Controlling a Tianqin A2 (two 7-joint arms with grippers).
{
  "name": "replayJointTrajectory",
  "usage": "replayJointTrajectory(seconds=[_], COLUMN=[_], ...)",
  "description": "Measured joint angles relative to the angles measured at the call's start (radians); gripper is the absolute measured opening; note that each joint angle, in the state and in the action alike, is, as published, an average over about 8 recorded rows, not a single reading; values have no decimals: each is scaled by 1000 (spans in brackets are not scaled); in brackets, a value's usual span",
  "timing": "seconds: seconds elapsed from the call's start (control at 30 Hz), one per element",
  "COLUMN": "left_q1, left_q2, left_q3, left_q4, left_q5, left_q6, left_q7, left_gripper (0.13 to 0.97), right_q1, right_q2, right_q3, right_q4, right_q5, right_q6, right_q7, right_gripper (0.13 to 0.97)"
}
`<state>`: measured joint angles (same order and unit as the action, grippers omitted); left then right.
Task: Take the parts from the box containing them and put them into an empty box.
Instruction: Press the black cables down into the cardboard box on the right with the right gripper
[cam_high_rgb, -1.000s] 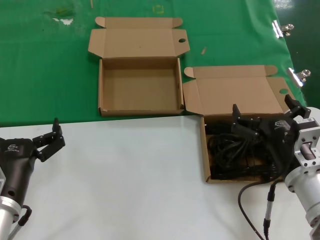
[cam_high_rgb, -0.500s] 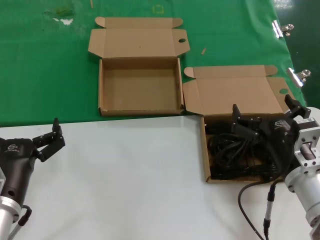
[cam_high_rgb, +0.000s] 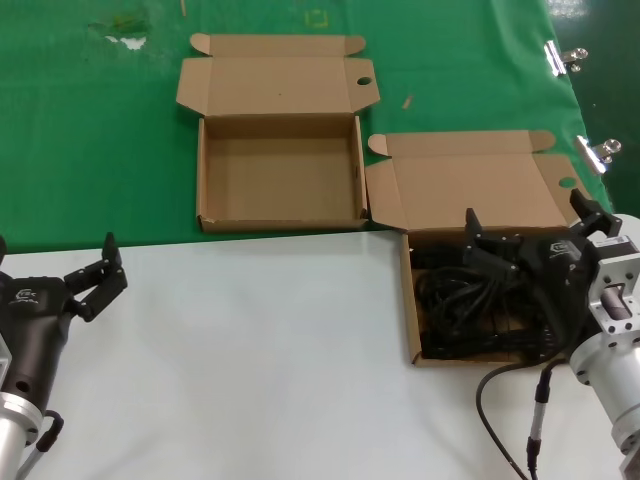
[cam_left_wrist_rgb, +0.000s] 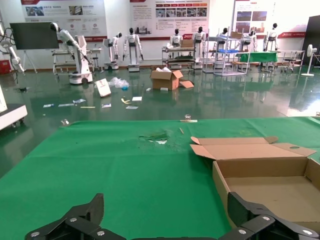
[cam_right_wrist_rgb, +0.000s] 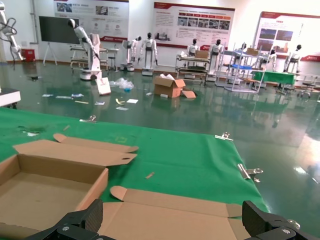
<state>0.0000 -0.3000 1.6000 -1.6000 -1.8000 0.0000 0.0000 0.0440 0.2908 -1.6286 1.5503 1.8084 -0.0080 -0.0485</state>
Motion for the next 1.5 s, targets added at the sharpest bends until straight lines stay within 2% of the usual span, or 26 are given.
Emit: replayJointTrajectory(seconds=[0.1, 0.4, 0.67, 0.77, 0.8, 1.07, 1.37, 1.5], left_q1=[0, 0, 0, 0, 0, 0, 0, 0], left_q2=[0, 0, 0, 0, 0, 0, 0, 0], left_q3=[0, 0, 0, 0, 0, 0, 0, 0], left_q4=[0, 0, 0, 0, 0, 0, 0, 0], left_q5=[0, 0, 0, 0, 0, 0, 0, 0], left_q6=[0, 0, 0, 0, 0, 0, 0, 0], left_q7=[0, 0, 0, 0, 0, 0, 0, 0], left_gripper=[877, 736, 530, 530, 530, 335, 207, 184], right_q1=[1, 5, 29, 46, 53, 141, 325, 433], right_q2=[2, 24, 86, 120, 133, 282, 477, 526], right_q3=[-1, -14, -22, -25, -27, -75, -170, -219], right_q4=[-2, 0, -1, -5, -6, -16, -42, -87], right_q5=[1, 5, 3, 1, 0, -34, -106, -150], right_q6=[3, -1, -61, -105, -122, -296, -579, -698], right_q7=[1, 6, 4, -3, -5, -31, -93, -158], right_gripper=[966, 966, 966, 966, 966, 966, 966, 966])
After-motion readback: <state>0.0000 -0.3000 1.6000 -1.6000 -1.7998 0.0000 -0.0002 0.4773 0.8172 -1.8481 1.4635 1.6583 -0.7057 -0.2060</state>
